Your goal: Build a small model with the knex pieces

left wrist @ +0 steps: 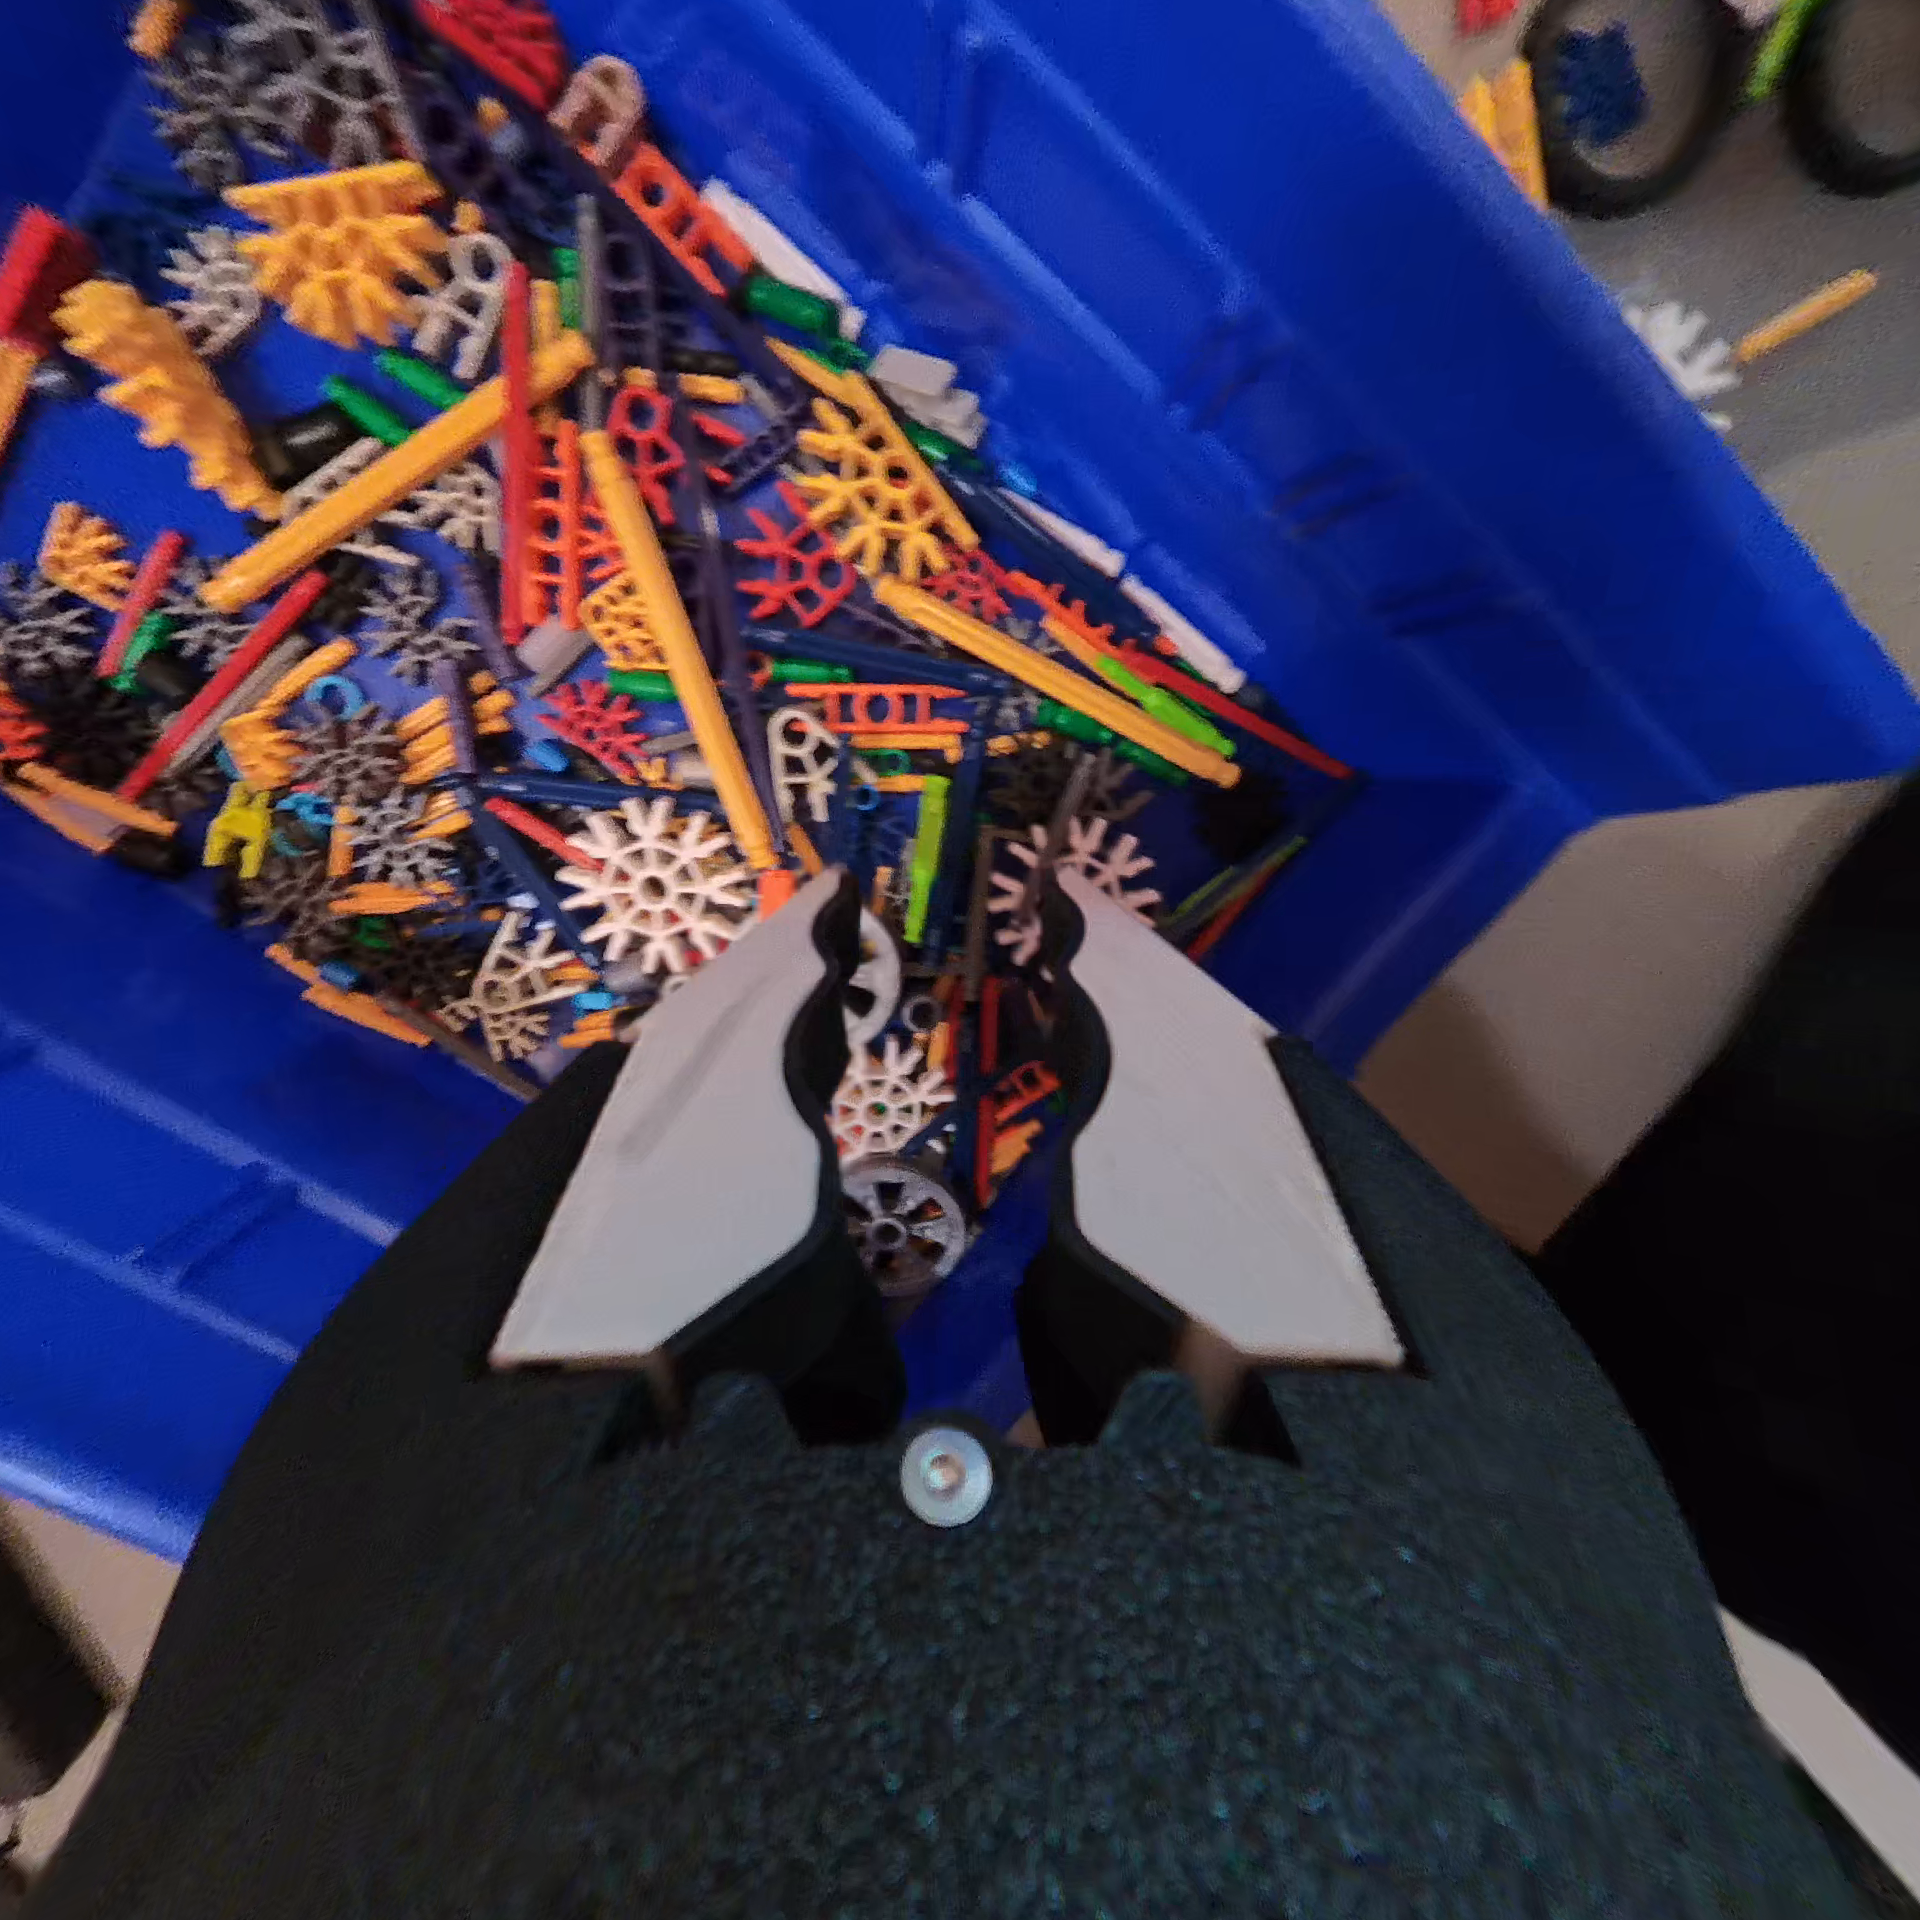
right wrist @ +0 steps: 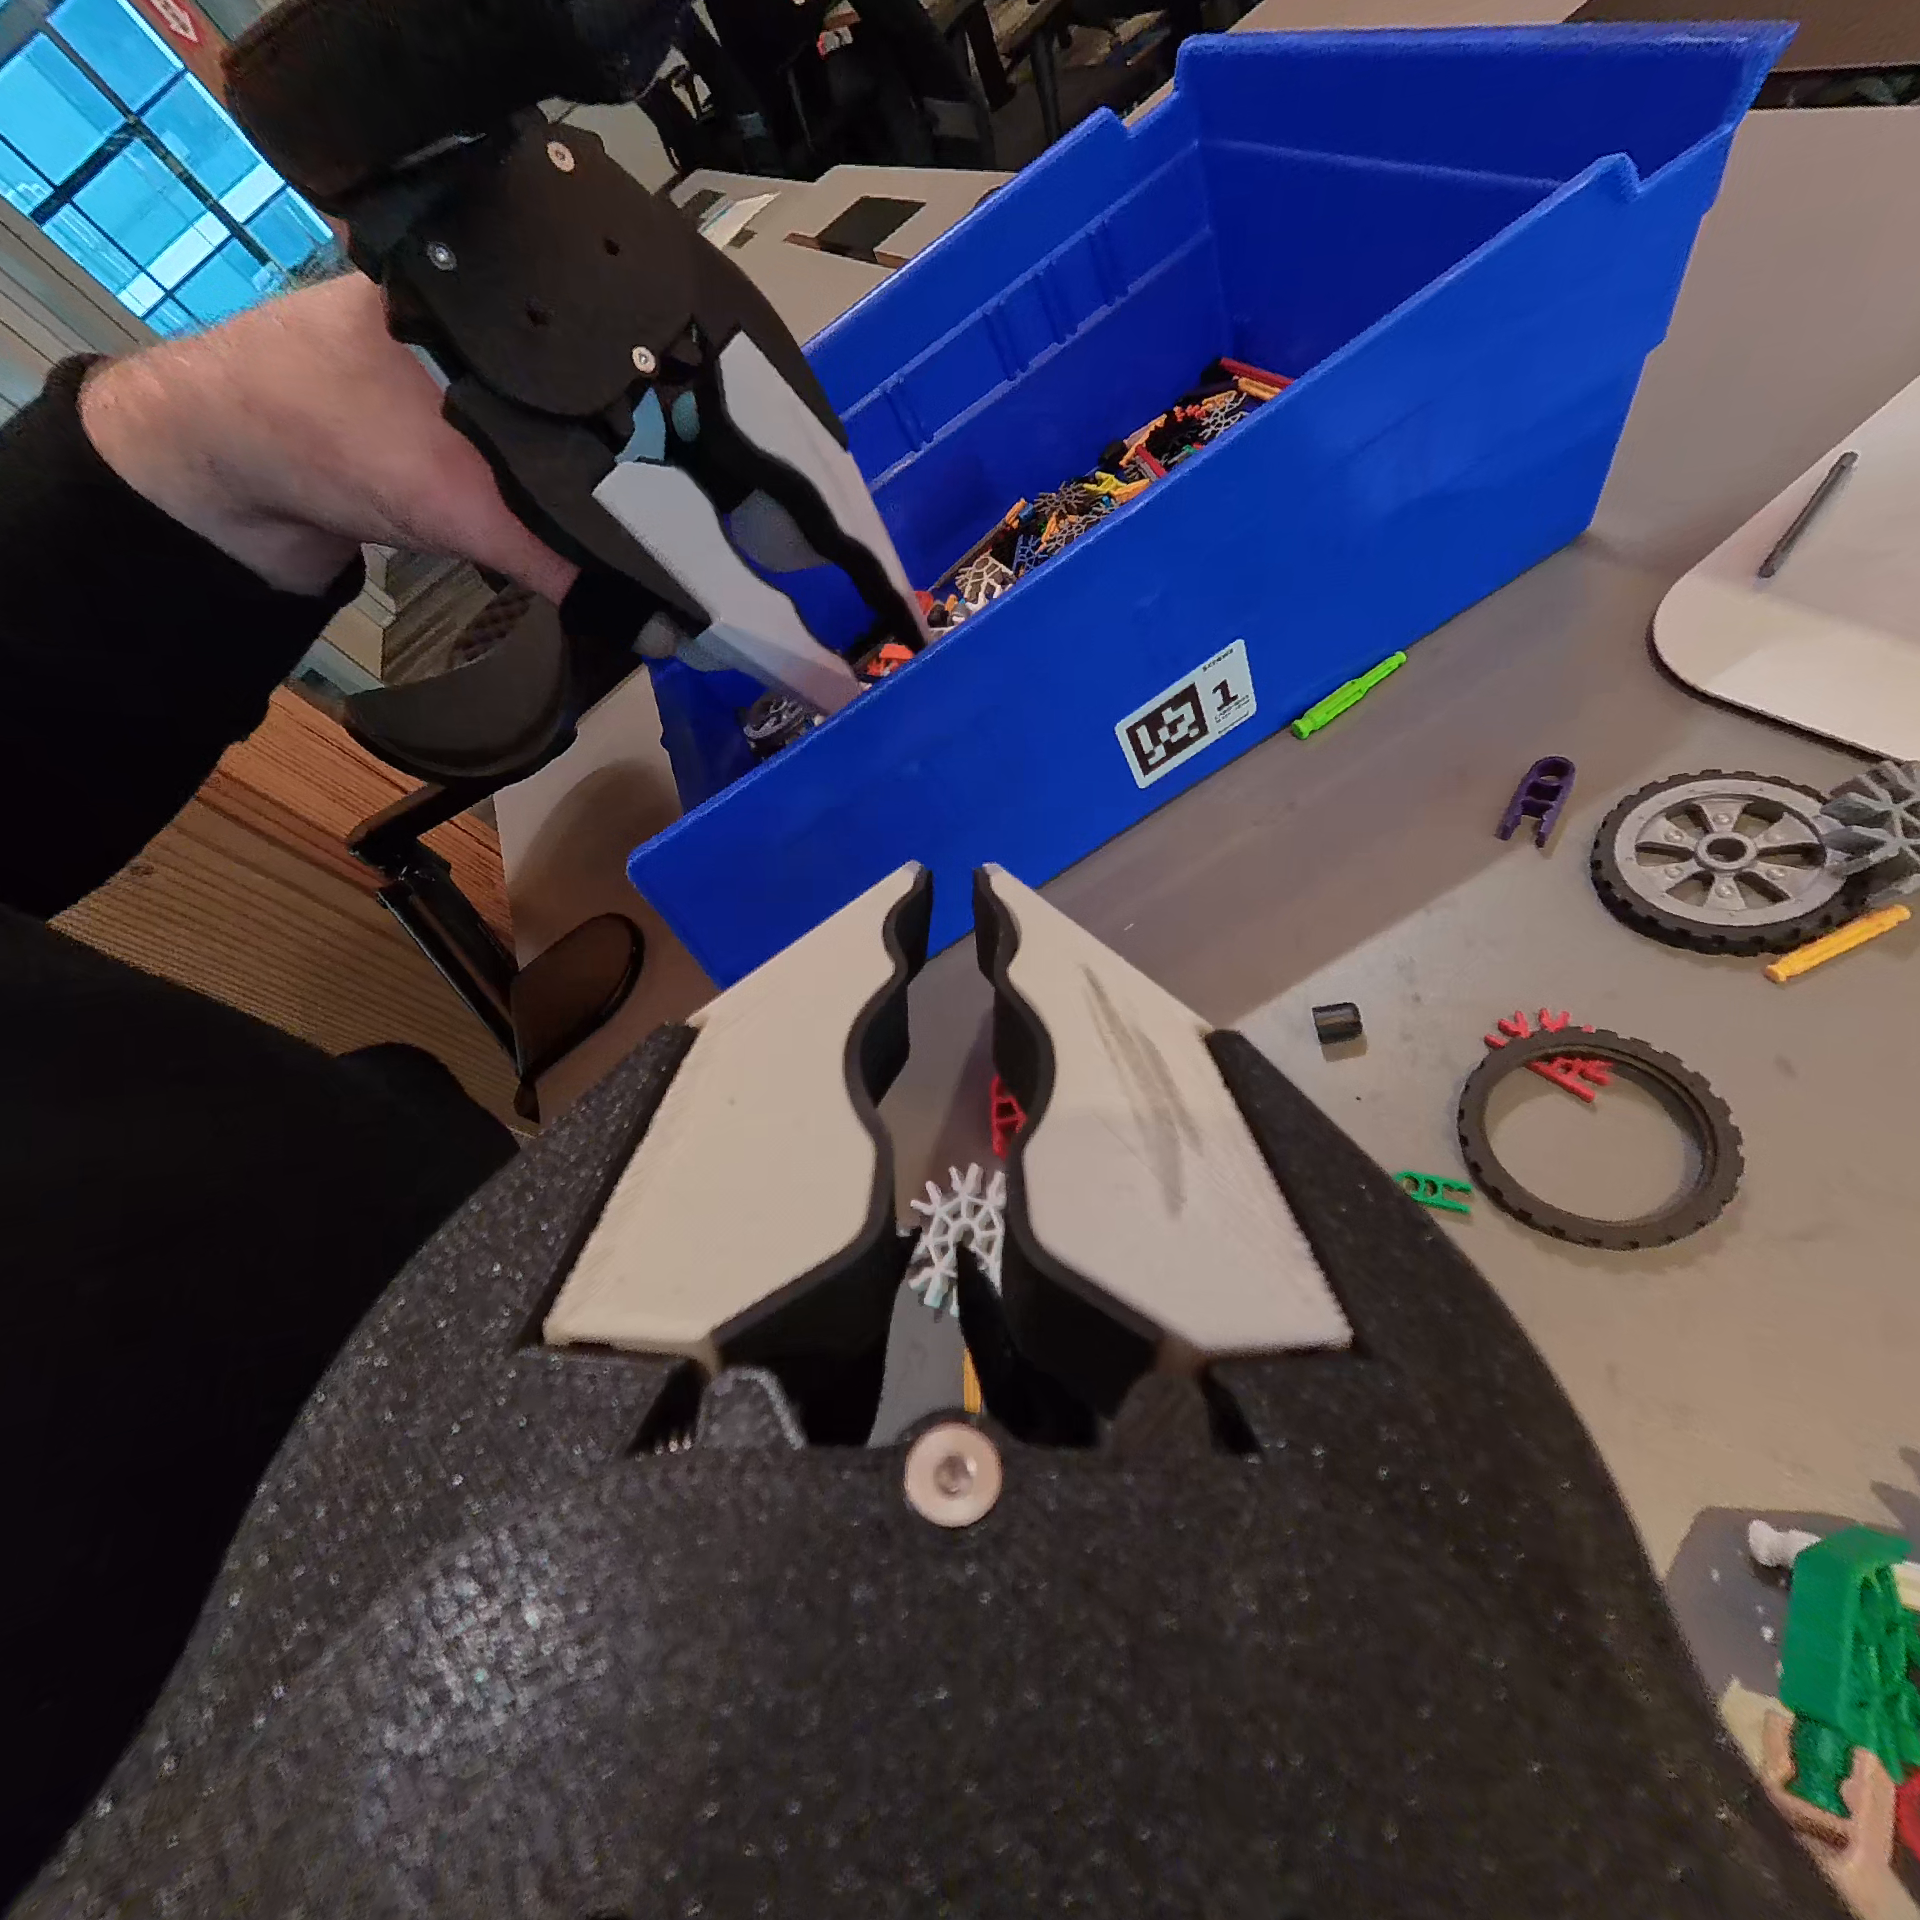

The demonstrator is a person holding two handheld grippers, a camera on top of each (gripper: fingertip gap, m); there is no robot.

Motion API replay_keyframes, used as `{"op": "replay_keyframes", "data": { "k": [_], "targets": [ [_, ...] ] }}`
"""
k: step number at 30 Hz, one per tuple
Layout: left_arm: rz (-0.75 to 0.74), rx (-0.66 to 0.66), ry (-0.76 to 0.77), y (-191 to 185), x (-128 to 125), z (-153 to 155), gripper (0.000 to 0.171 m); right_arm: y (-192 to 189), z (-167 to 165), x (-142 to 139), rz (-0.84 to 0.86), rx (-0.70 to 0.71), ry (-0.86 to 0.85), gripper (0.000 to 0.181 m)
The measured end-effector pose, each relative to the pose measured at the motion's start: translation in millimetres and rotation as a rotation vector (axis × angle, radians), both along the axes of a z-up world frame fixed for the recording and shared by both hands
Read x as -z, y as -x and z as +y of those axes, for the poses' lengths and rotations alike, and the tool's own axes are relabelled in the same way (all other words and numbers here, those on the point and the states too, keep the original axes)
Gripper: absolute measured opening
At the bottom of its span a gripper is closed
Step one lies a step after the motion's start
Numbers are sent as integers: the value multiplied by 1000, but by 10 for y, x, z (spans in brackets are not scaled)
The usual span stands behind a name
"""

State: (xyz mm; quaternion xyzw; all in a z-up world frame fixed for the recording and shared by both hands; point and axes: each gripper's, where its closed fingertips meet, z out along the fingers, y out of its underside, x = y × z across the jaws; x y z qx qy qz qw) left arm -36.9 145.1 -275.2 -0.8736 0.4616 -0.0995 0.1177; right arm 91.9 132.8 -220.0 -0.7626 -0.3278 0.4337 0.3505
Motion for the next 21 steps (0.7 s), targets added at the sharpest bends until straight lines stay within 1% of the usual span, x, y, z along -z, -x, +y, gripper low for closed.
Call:
{"op": "replay_keyframes", "data": {
  "k": [2, 5, 12, 16, 19, 21],
  "targets": [
    [16, 40, 47, -23, 39, -117, 32, 25, -2, -11, 3, -6, -3, 8],
    [25, 66, 89, -55, 114, -225, 34, 54, -1, -24, 7, -10, -6, 8],
    [79, 68, 127, -62, 302, -314, 35, 28, -4, -8, 4, -3, -2, 8],
    [83, 62, 102, -62, 288, -276, 16, 18, -7, -17, 6, 1, -4, 8],
    [76, 60, 90, -59, 261, -266, 7, 16, -9, -21, 7, 2, -6, 8],
    [56, 51, 81, -69, 221, -249, 6, 14, -9, -22, 8, 2, -6, 8]
  ]
}}
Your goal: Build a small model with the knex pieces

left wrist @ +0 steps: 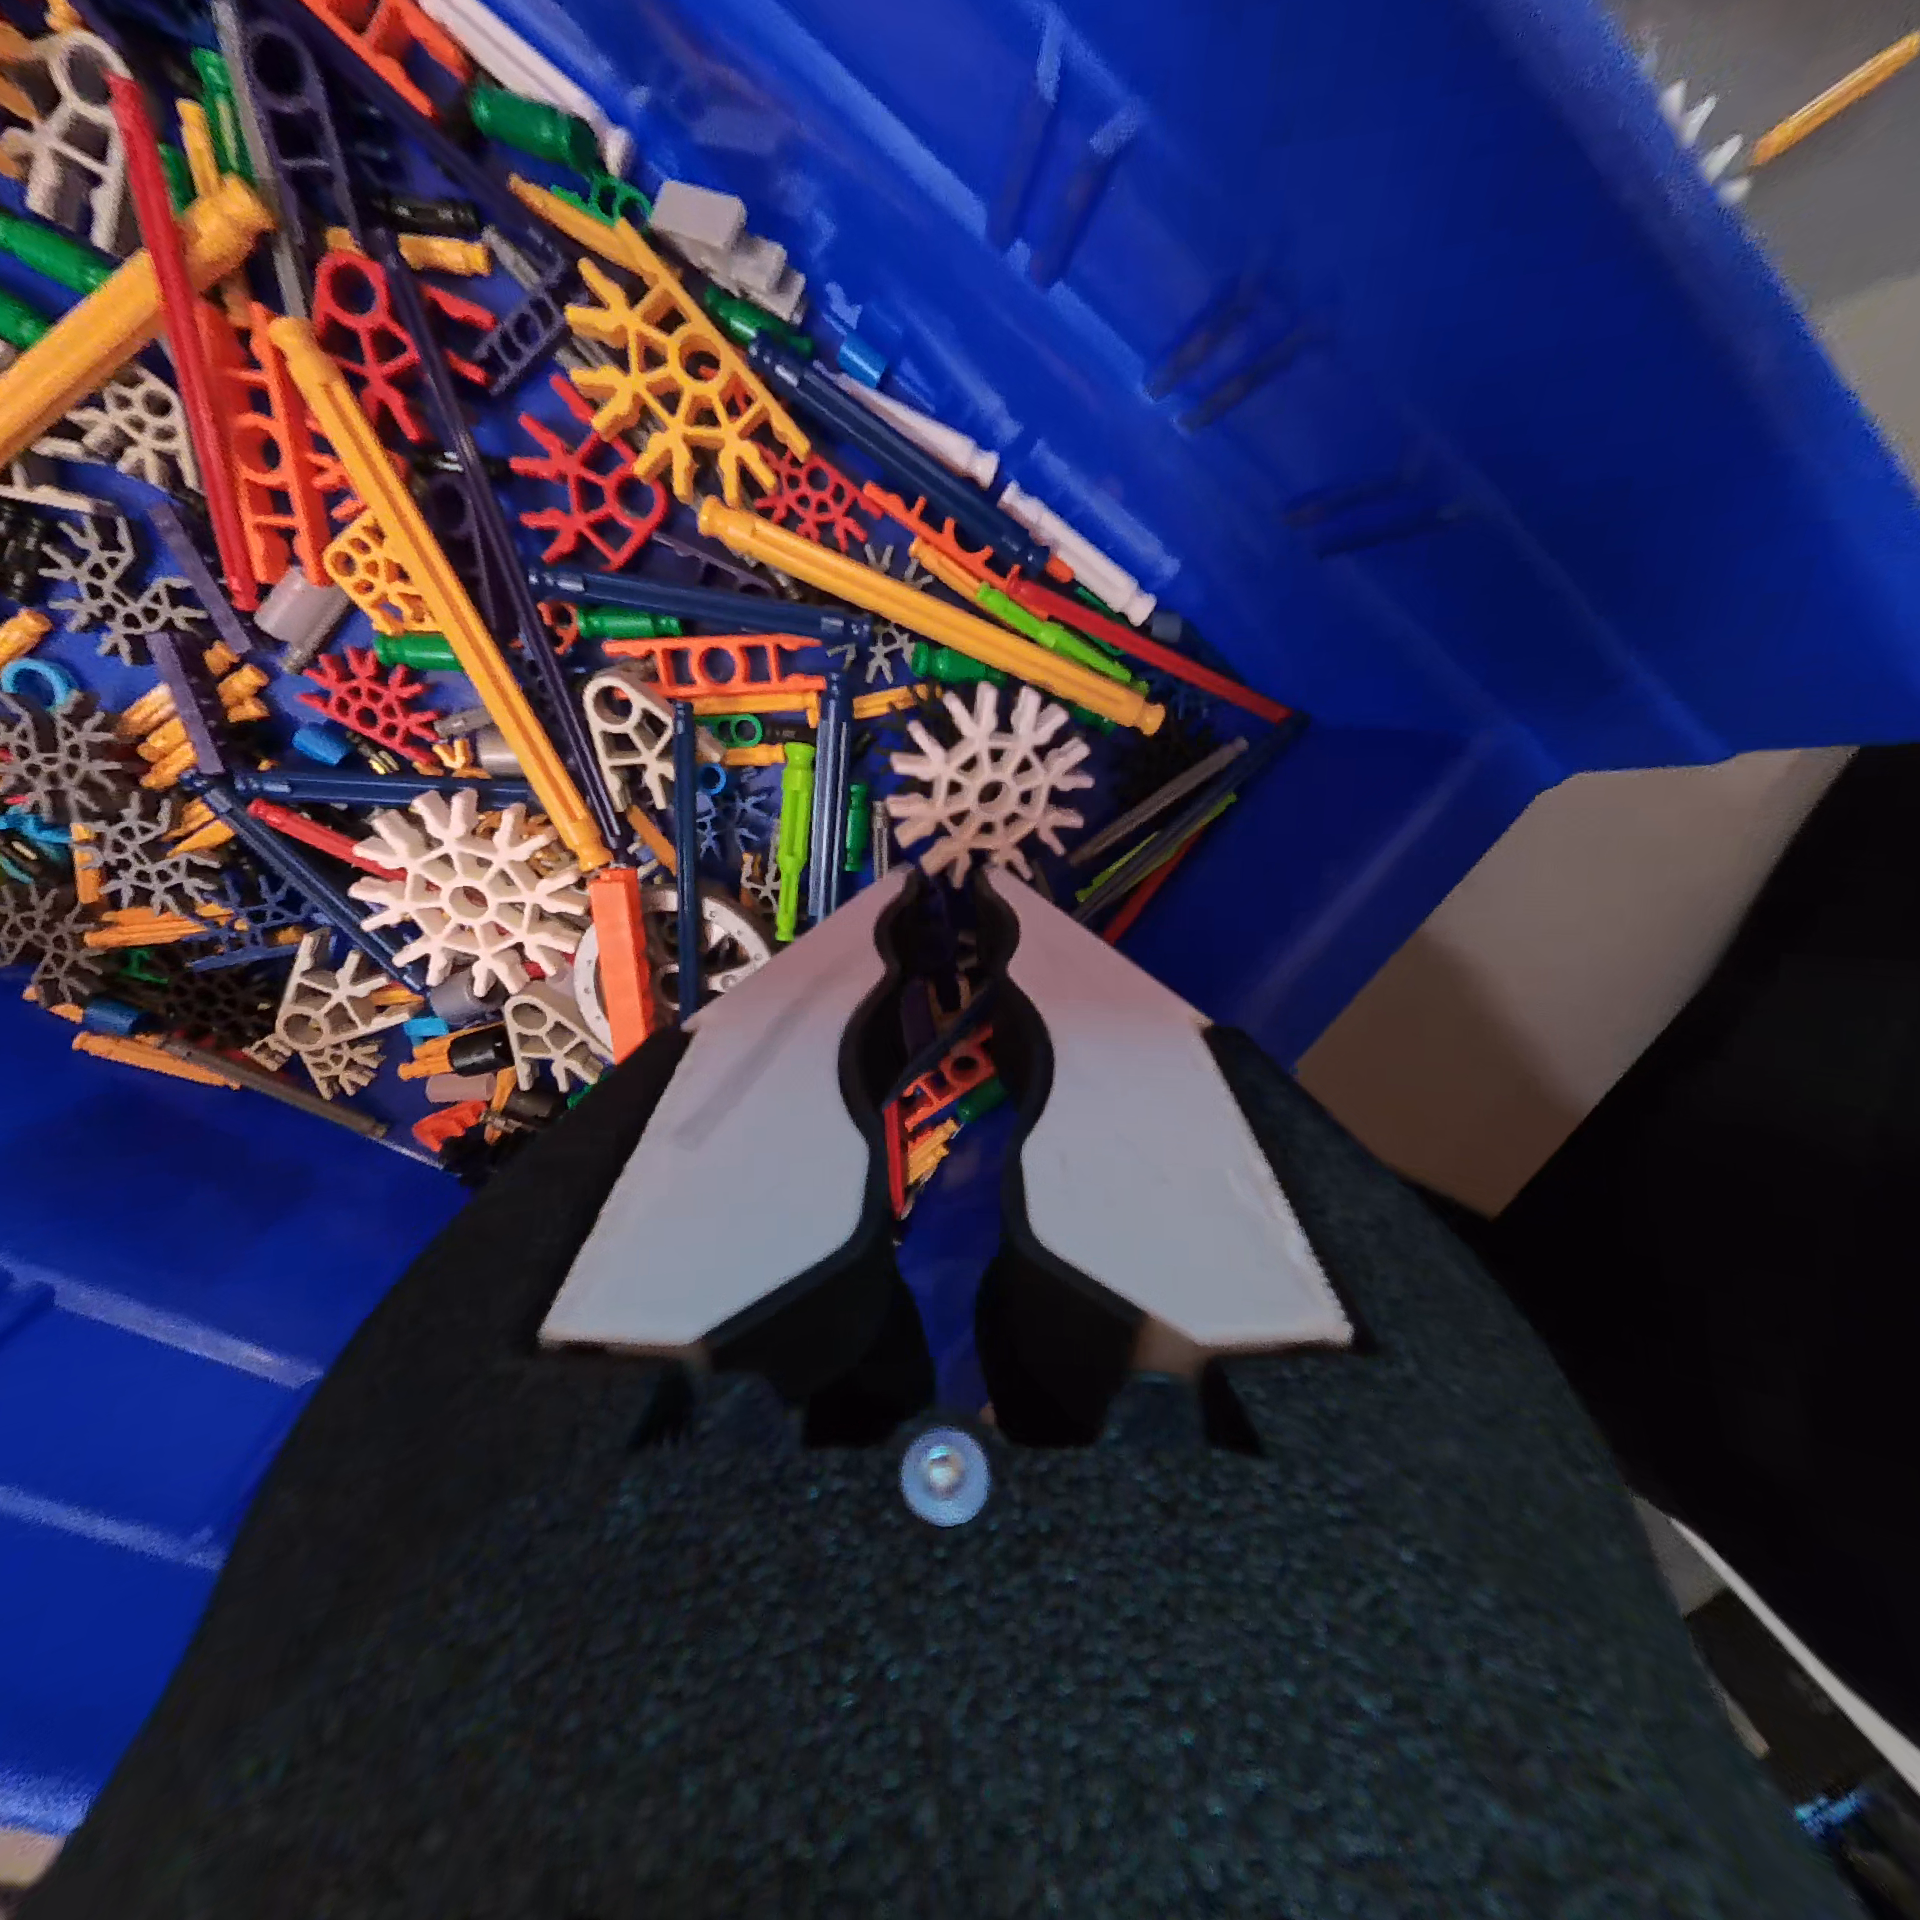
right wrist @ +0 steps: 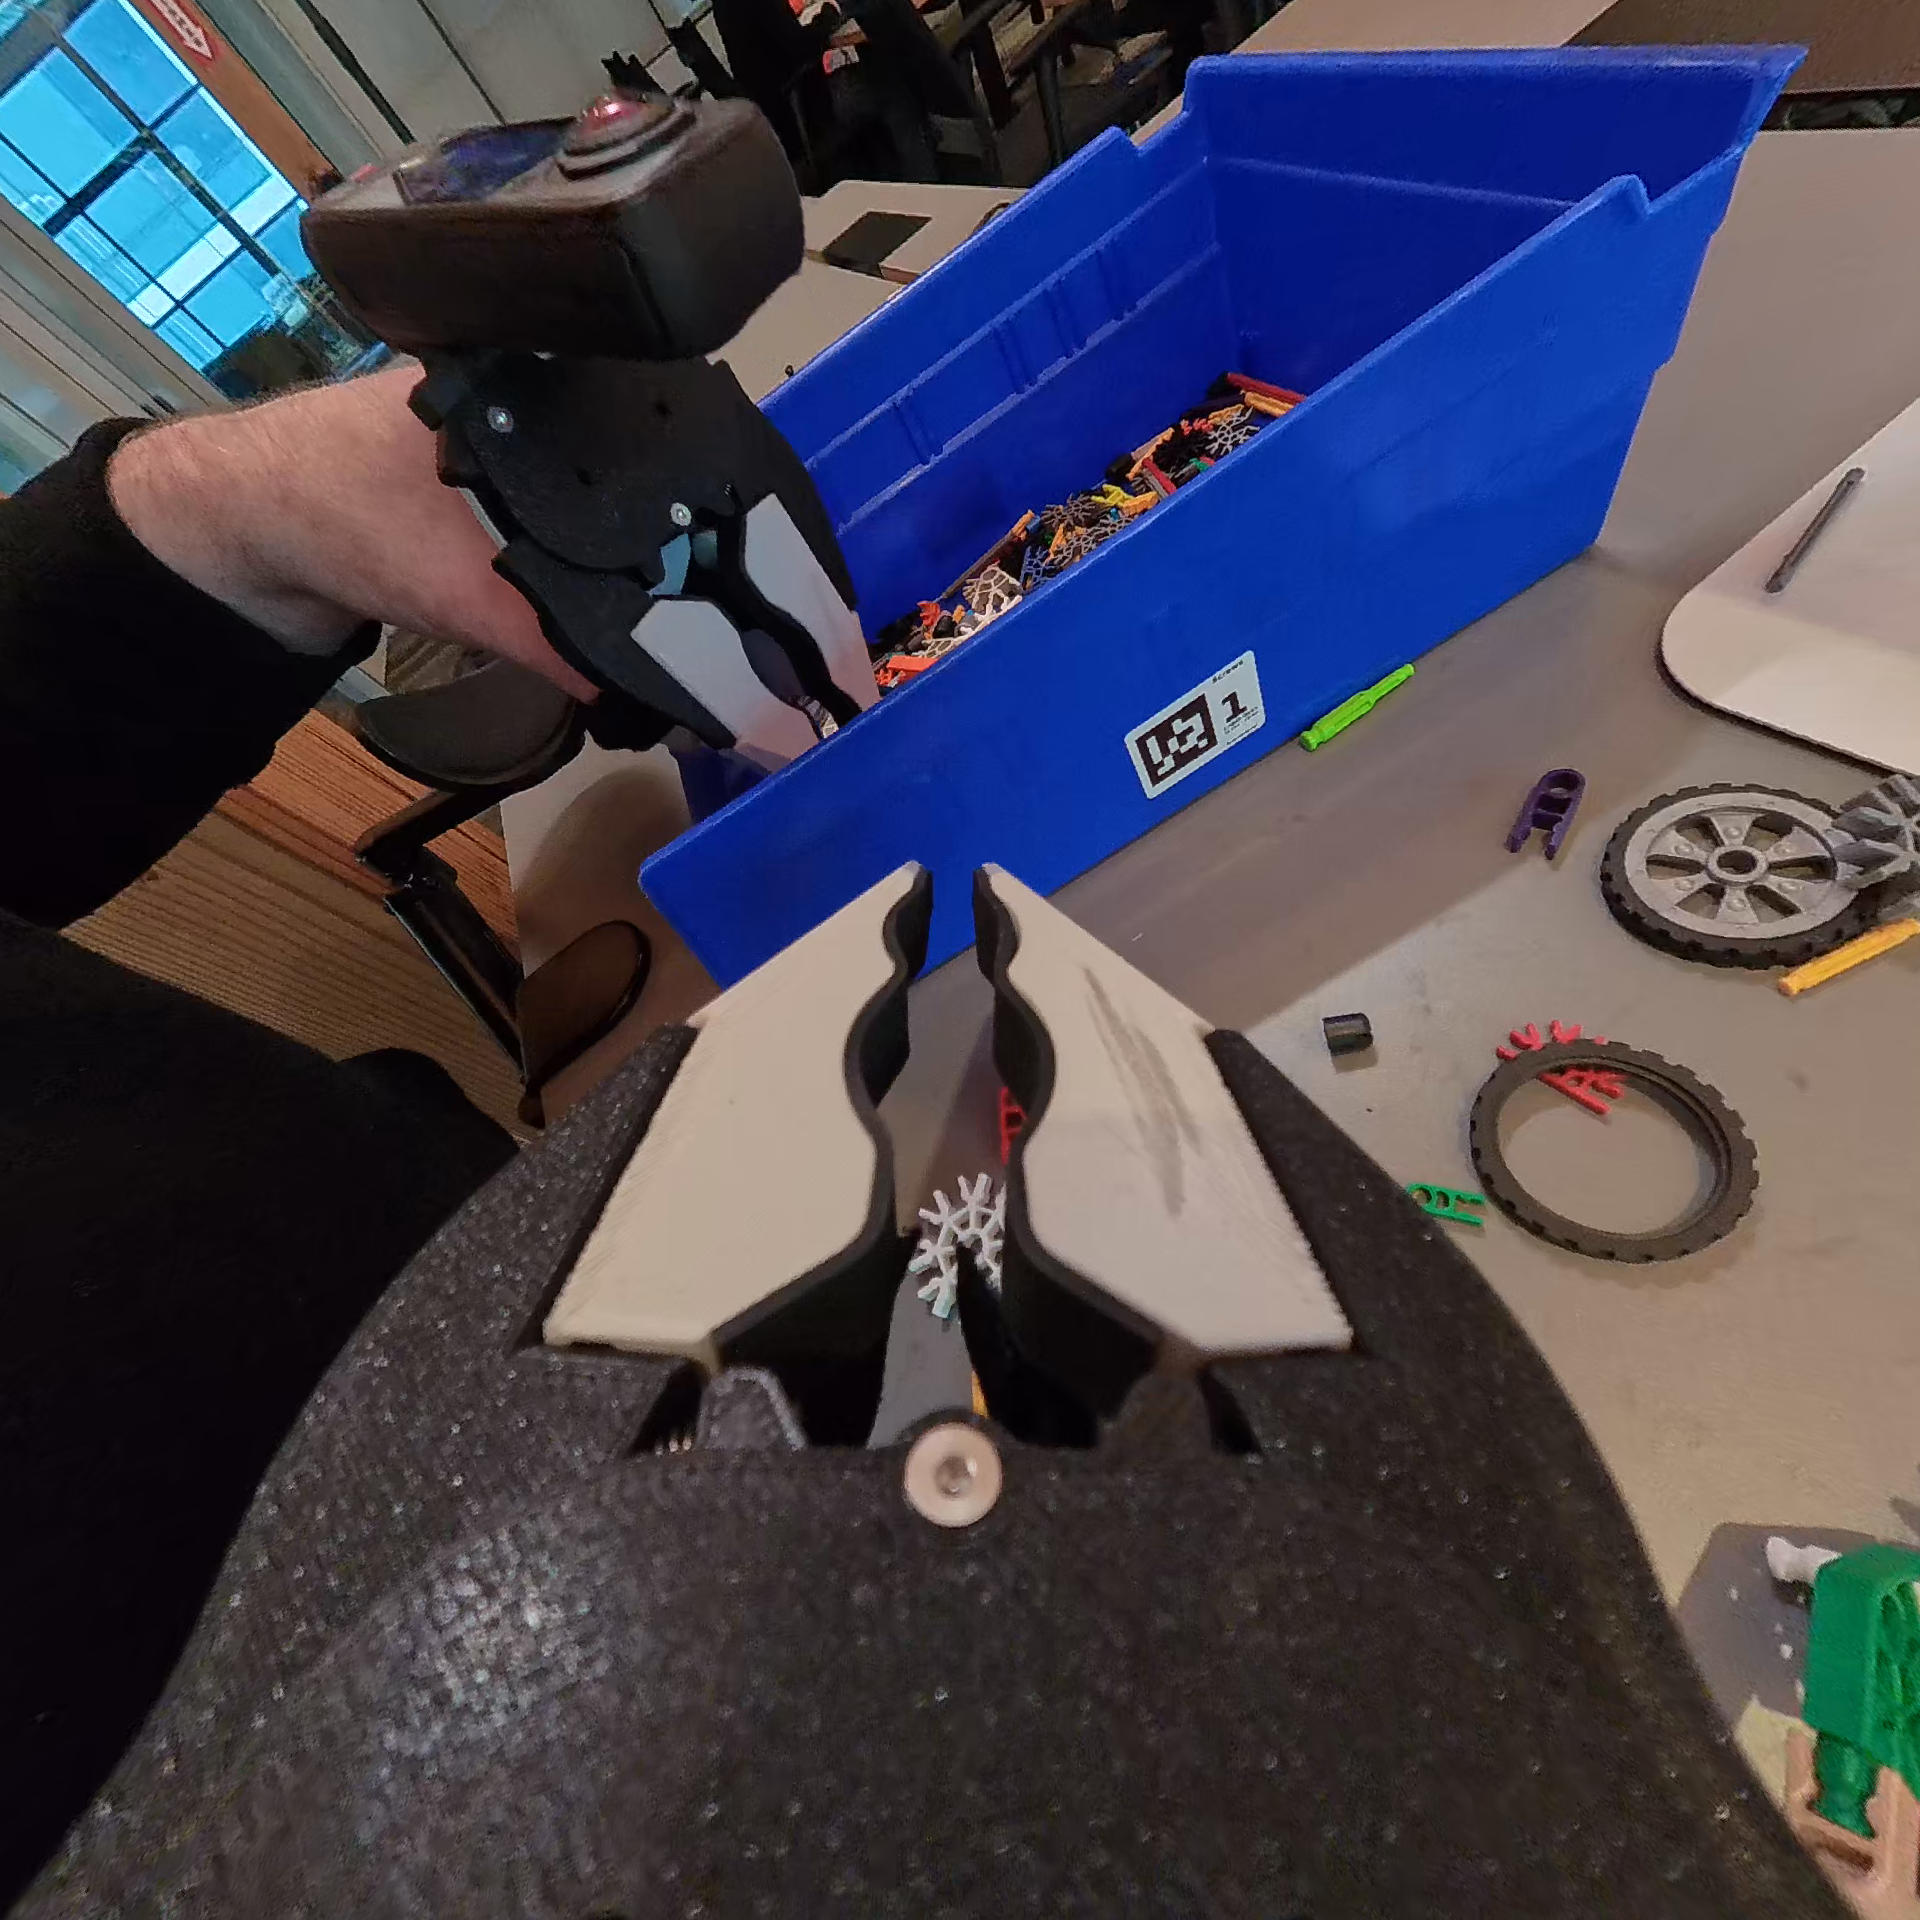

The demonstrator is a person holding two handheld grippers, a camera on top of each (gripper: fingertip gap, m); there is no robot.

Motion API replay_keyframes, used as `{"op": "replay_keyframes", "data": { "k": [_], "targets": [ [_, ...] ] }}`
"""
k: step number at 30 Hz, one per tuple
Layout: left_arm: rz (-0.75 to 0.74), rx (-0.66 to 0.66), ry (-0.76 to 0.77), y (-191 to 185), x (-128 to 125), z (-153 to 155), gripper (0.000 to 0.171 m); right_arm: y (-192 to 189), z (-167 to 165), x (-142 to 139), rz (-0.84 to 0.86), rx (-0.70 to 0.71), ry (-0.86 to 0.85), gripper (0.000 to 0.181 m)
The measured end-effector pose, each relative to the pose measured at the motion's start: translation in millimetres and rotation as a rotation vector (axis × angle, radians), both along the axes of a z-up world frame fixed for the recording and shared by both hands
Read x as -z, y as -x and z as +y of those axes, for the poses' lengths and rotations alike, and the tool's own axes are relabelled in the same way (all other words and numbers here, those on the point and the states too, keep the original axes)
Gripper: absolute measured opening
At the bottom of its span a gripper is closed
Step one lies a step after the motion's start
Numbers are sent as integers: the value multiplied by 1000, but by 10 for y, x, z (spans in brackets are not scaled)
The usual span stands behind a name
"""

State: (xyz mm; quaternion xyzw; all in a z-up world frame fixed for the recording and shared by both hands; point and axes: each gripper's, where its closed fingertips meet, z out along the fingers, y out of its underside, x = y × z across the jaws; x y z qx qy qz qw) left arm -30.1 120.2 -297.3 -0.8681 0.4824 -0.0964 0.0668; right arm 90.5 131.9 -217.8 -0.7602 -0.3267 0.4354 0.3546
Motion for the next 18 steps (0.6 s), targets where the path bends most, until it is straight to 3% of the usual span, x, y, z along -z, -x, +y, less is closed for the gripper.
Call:
{"op": "replay_keyframes", "data": {
  "k": [7, 13, 18],
  "targets": [
    [-20, -11, -13, -83, 11, 33, 40, 12, -9, -9, 0, -7, -3, 8],
    [-21, -1, -38, -141, 49, 42, 29, -13, -6, -8, 0, -4, -3, 8],
    [-49, -33, -79, -109, -67, 103, 13, -32, -5, -8, -1, -4, -3, 8]
  ]
}}
